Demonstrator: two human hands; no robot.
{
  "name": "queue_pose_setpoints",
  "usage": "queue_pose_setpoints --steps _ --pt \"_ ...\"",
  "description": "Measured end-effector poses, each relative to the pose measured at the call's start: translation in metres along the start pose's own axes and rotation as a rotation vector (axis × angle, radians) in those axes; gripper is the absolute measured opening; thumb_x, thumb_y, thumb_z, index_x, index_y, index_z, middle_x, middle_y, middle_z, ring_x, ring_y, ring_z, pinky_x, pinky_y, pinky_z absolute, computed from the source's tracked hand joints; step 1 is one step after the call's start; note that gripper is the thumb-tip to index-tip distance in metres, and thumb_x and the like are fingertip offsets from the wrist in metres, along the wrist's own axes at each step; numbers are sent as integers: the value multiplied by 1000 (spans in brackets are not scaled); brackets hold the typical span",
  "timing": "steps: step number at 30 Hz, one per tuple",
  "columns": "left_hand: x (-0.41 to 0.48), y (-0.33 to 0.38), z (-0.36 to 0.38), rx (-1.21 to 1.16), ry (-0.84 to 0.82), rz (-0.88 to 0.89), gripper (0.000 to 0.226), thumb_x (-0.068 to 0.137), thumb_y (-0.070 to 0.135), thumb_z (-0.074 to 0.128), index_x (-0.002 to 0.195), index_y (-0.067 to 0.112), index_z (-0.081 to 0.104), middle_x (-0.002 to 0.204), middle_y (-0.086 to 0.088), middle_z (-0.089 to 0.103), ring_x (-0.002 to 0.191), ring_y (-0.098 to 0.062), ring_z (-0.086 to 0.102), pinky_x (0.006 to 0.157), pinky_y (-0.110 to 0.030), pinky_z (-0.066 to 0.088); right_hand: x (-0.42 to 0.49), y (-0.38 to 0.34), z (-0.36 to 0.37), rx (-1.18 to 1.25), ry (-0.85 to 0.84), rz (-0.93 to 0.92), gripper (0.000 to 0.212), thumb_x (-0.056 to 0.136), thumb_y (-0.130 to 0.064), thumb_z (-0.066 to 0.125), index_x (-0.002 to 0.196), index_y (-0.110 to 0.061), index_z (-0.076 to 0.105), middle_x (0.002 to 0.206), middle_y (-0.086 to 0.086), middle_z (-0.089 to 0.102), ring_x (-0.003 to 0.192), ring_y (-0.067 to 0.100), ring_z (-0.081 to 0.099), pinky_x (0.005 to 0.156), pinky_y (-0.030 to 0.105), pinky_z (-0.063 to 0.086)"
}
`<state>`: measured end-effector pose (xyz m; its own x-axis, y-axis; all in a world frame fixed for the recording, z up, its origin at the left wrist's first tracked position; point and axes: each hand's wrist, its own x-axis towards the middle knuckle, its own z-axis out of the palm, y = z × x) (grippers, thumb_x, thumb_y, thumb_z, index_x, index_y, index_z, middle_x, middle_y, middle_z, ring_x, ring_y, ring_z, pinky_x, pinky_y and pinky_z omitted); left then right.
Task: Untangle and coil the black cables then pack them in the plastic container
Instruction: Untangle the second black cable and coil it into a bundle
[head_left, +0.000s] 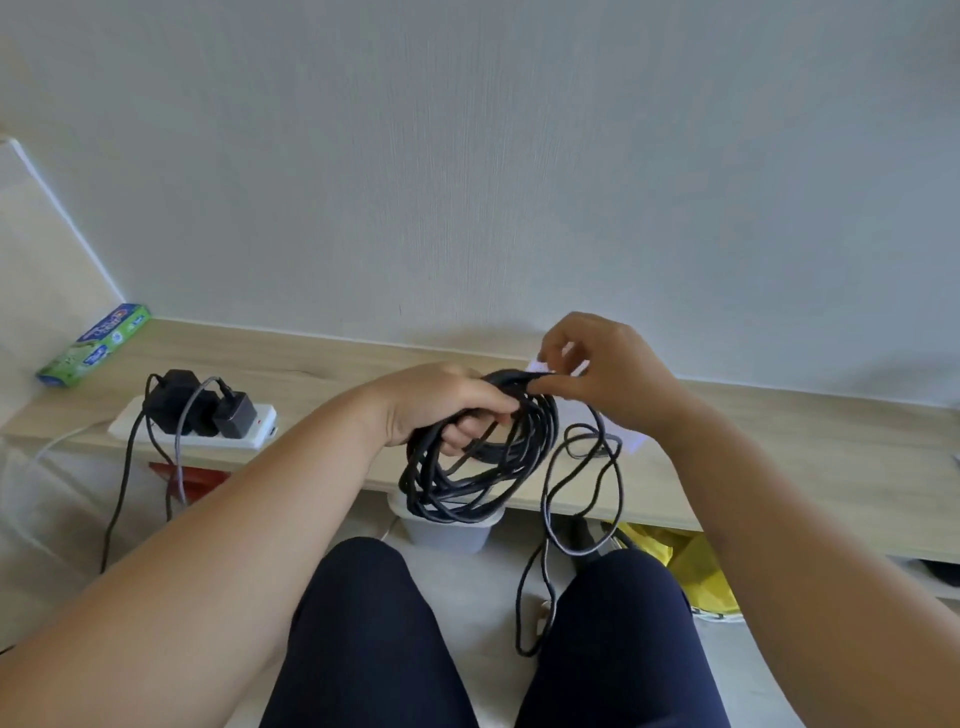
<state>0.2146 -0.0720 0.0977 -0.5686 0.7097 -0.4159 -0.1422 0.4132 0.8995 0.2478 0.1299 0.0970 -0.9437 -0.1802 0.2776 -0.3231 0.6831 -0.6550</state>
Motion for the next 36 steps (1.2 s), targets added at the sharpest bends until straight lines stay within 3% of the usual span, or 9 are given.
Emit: queue_pose_setpoints --steps 2,8,13,18,22,26,30,33,36 --pt "-2 -1 -5 -56 -3 32 19 93 22 53 81 7 55 48 4 36 38 -8 29 43 -20 26 -4 8 -2 174 33 156 23 74 -24 79 76 -24 56 76 -3 66 58 9 61 66 31 53" --pt "-7 -7 -11 -332 -236 110 25 75 30 69 80 6 63 45 6 36 32 -3 30 37 -17 27 -18 20 12 377 85 248 17 92 -15 58 75 -13 57 56 0 52 51 10 49 58 21 45" --pt "-11 2 -24 -709 -490 346 29 88 28 61 93 -1 63 49 4 39 36 -7 31 40 -18 34 -27 44 29 469 -10 377 14 93 -11 56 95 2 61 78 20 65 75 28 61 85 38 53" --pt "-17 27 -20 -769 45 497 22 79 32 57 73 11 56 40 8 36 28 -3 31 33 -15 30 -33 47 47 285 -213 424 3 91 -12 59 89 -11 61 80 0 63 79 16 64 89 36 52" --pt "-12 21 -23 -920 420 450 32 94 36 42 69 16 46 38 10 31 29 -4 28 34 -16 24 -36 48 45 52 -81 410 7 92 -25 58 87 -23 63 88 -2 67 89 16 62 81 26 47" --pt "-12 8 -27 -1014 574 415 33 94 37 43 67 18 44 38 10 31 29 -4 27 36 -16 24 -41 53 34 38 -91 396 10 86 -31 67 95 -25 64 91 -9 63 84 6 55 77 19 40" --pt "-12 5 -25 -998 654 415 33 94 36 44 66 19 44 38 10 31 30 -4 27 37 -17 23 -46 56 28 58 -304 363 52 70 -20 83 115 -29 57 100 -18 55 92 4 58 78 9 45" --pt "-12 2 -29 -952 727 377 34 94 36 48 65 20 44 39 10 32 32 -6 27 38 -18 24 -47 59 24 5 -155 278 25 82 -11 71 104 -23 69 93 -14 64 96 11 62 95 28 48" --pt "-11 -6 -35 -843 820 322 35 94 34 50 63 20 44 39 9 31 32 -8 27 39 -18 25 -43 49 10 19 -36 183 17 87 -13 66 89 -28 70 93 -16 63 94 3 59 92 28 48"
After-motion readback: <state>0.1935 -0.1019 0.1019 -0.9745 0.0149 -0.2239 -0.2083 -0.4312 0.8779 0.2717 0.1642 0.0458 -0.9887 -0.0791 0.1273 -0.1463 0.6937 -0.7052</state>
